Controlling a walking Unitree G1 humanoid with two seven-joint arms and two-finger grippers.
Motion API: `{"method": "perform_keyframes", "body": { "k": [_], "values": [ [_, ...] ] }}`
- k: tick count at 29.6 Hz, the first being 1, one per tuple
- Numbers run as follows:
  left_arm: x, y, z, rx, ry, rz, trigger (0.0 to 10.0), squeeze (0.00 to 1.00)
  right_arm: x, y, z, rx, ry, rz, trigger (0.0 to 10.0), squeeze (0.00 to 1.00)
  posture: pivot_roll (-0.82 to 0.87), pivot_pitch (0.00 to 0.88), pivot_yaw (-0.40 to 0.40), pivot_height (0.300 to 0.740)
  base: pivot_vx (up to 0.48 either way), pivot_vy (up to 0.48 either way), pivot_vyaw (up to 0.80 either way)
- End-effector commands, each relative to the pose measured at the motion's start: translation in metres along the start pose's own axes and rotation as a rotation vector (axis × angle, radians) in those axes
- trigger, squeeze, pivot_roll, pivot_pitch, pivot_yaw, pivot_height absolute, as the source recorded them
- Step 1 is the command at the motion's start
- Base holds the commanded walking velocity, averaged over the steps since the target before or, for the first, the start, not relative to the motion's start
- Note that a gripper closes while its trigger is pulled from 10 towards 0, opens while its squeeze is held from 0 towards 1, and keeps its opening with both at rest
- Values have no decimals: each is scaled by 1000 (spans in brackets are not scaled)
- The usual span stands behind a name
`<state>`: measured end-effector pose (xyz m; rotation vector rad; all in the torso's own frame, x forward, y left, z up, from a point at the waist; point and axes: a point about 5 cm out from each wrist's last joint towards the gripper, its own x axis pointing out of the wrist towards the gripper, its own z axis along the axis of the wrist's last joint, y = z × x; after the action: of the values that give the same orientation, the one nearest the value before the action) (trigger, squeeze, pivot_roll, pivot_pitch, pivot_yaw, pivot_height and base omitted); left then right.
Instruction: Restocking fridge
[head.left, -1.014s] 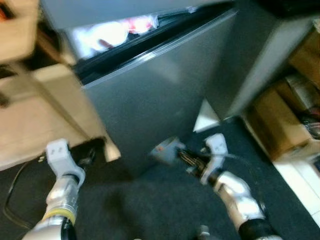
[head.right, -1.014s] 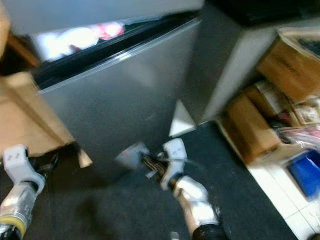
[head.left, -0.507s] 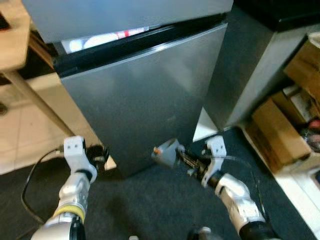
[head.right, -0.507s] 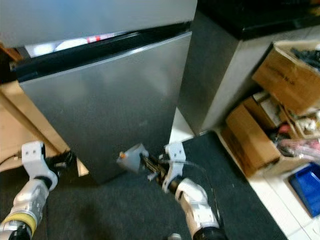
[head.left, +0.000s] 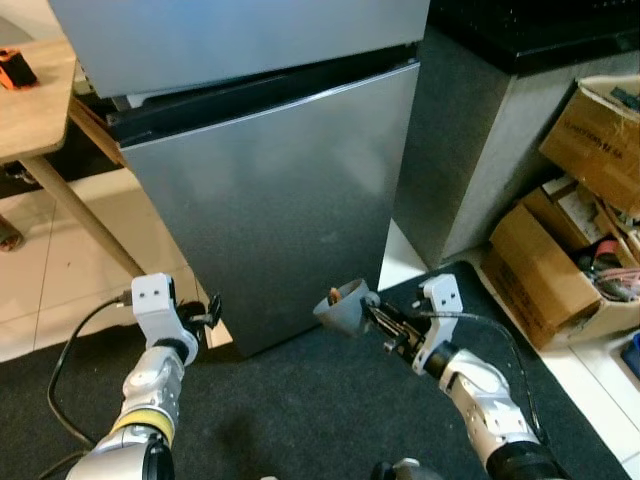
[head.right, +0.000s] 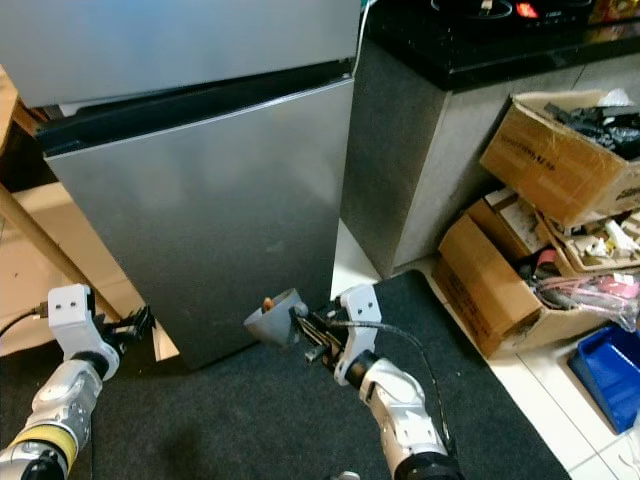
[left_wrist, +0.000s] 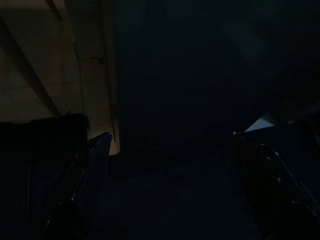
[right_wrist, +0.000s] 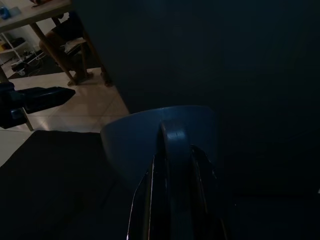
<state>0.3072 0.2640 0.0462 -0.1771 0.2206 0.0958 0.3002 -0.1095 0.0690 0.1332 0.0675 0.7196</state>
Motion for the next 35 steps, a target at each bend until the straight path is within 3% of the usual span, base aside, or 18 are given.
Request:
{"method": "perform_keyframes", "body": {
  "k": [1,18,24,31,35],
  "values": [
    [-4,5,-7,-14,24,25,10000,0,-3,1,-5,-5,15,5,10000,0,-54,166,22,740,0,0,0],
    [-21,25,-30,-40,110,123,10000,0,-5,1,-14,-33,66,3,10000,0,-56,164,19,740,0,0,0],
    [-33,29,-48,-44,177,150,10000,0,-5,2,-16,-39,71,10,10000,0,-55,162,18,740,0,-467,0],
    [-32,35,-42,-32,153,190,10000,0,-5,2,-16,-44,74,15,10000,0,-54,165,13,740,0,0,0],
    [-29,52,-22,-58,76,271,10000,0,-5,2,-16,-47,75,16,10000,0,-55,169,14,740,0,0,0]
  ]
}}
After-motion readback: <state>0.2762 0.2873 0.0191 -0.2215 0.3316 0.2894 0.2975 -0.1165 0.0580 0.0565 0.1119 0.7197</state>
